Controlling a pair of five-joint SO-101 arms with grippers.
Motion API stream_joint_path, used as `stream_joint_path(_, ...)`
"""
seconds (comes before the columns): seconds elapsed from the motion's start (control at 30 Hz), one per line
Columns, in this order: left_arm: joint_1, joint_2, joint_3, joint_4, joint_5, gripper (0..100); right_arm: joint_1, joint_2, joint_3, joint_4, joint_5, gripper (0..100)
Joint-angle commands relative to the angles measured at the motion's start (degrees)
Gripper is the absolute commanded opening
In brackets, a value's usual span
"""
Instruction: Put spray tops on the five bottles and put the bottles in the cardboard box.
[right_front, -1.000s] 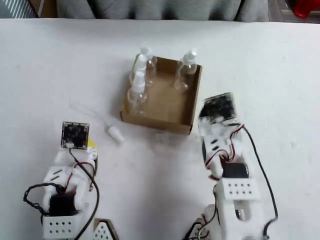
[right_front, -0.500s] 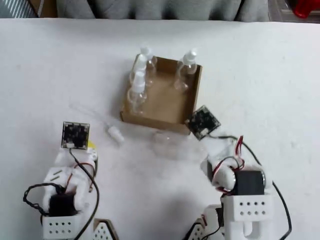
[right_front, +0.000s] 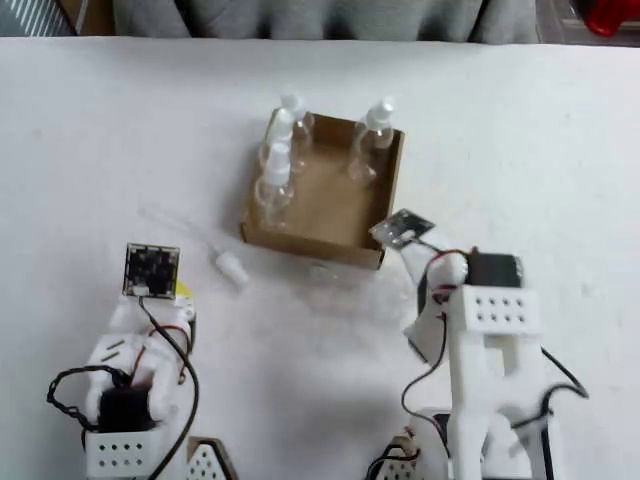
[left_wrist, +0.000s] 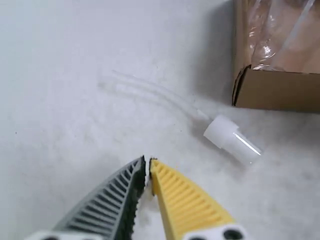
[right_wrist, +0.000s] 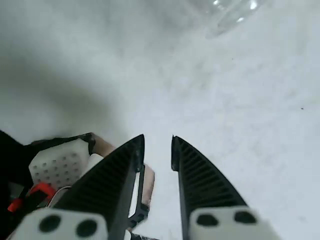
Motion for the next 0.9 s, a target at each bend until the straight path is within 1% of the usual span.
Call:
stream_joint_path(0.0, -0.4, -0.5, -0.2, 0.2, -0.5, 2, -2.7, 1.5, -2.5, -2.0, -2.6, 5.7)
stream_joint_path(0.1, -0.4, -0.5, -0.2, 0.2, -0.5, 2, -4.2, 1.6, -3.3, -2.2, -3.3, 5.7)
stream_joint_path(0.23, -0.4, -0.5, -0.2, 0.2, -0.5, 2, -6.3, 1.7, -6.1, -0.6, -0.2, 5.7)
stream_joint_path(0.4, -0.1, -0.5, -0.2, -0.1, -0.5, 2, -9.9, 1.8, -10.5, 2.2, 0.7, 6.1)
stream_joint_path(0.47, -0.1, -0.5, -0.2, -0.2, -0.5, 2, -11.6, 1.8, -12.0, 3.8, 0.7, 9.8)
stream_joint_path(0.57, -0.4, -0.5, -0.2, 0.1, -0.5, 2, -14.7, 1.4, -13.3, 5.1, 0.7, 18.3)
stream_joint_path(0.63, -0.4, -0.5, -0.2, 0.1, -0.5, 2, -16.0, 1.8, -14.2, 4.6, 0.8, 20.1)
stream_joint_path(0.67, -0.4, -0.5, -0.2, 0.1, -0.5, 2, -16.6, 1.9, -14.3, 3.8, 1.4, 20.1)
stream_joint_path(0.73, -0.3, -0.5, -0.2, 0.1, -0.5, 2, -16.8, 1.9, -14.2, 1.6, 4.9, 20.1)
stream_joint_path(0.87, -0.2, -0.5, -0.2, 0.1, -0.5, 2, -14.6, 2.0, -14.2, -2.2, 12.1, 20.4)
